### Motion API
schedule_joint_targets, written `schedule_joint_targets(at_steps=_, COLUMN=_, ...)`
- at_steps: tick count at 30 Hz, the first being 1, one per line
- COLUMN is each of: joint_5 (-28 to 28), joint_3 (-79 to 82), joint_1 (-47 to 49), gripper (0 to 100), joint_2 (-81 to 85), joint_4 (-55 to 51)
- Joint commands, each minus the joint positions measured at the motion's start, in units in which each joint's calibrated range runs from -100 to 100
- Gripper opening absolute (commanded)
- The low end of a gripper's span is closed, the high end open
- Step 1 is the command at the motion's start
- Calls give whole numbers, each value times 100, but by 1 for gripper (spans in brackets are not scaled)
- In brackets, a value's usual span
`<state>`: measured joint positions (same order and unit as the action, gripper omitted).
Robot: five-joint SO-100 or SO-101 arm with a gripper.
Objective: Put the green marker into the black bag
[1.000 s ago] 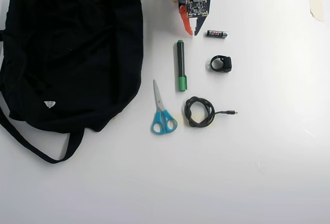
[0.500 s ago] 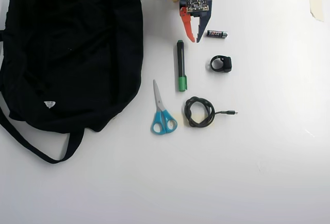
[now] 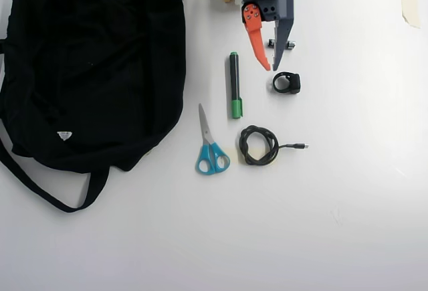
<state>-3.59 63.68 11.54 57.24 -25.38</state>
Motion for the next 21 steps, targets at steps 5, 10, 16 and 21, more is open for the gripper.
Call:
schedule_joint_targets(at_steps=5, joint_5=23, joint_3=-2226, joint_1=-181, gripper=3, joint_2=-1816, joint_4=763)
schedule_joint_targets(at_steps=10, joint_5=50, joint_3=-3870, joint_1=-308, gripper=3, joint_2=-2961, joint_4=763)
schedule_joint_targets(at_steps=16, joint_5=71, joint_3=-5523, joint_1=-436, gripper=3, joint_2=-4164, joint_4=763)
schedule_joint_targets(at_steps=21, joint_5=71, joint_3=-6593, joint_1=-480, gripper=3, joint_2=-4953, joint_4=867)
